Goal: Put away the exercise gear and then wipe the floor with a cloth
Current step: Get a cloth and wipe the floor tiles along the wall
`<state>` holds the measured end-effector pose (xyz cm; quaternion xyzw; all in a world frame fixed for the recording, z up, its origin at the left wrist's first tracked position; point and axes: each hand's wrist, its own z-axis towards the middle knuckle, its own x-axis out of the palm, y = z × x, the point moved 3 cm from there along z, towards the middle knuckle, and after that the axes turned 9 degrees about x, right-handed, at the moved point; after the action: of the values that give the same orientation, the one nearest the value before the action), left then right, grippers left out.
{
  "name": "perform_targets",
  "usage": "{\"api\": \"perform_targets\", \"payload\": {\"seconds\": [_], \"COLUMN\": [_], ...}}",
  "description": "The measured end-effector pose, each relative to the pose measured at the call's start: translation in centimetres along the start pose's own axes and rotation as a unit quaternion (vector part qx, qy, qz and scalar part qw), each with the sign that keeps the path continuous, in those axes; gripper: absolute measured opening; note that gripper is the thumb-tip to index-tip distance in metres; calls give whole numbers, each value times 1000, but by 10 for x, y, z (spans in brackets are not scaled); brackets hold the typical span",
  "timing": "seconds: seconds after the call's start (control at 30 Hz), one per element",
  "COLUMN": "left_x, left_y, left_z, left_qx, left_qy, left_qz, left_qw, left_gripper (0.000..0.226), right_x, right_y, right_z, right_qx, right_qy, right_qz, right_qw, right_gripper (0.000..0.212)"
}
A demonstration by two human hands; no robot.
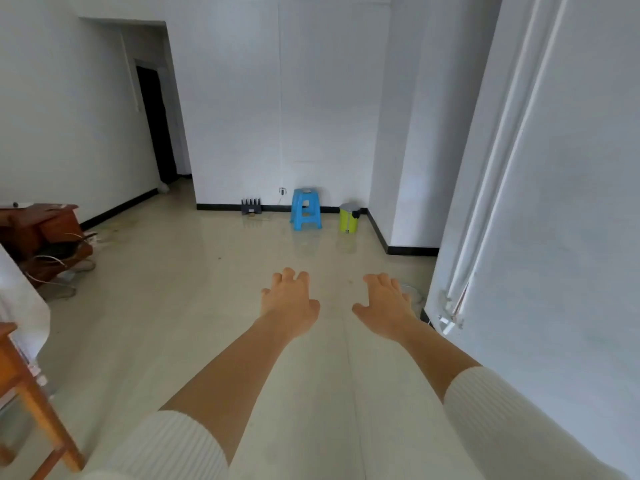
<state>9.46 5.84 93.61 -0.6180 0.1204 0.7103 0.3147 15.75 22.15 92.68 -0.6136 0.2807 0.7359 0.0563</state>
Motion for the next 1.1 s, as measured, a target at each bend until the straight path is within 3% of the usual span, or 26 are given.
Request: {"api": "perform_targets", "payload": {"seconds": [0.27, 0.67, 1.1], "left_x": [44, 78, 107], "left_y": [114, 267, 463], "left_z": [225, 550, 914], "left_qx": [-40, -68, -24], "left_qy": [-7, 12, 17], "left_qz": [14, 5, 38], "left_qw": [999, 998, 999], "left_gripper": [54, 54, 54], "right_x": [48, 119, 203], "right_y": [41, 122, 237], "right_z": [241, 591, 973], "right_qx": [-32, -39, -4], "right_qy": [-25, 19, 28], "right_qz": [-41, -67, -44], "right_qw": [998, 997, 999], "right_gripper": [58, 61, 61]}}
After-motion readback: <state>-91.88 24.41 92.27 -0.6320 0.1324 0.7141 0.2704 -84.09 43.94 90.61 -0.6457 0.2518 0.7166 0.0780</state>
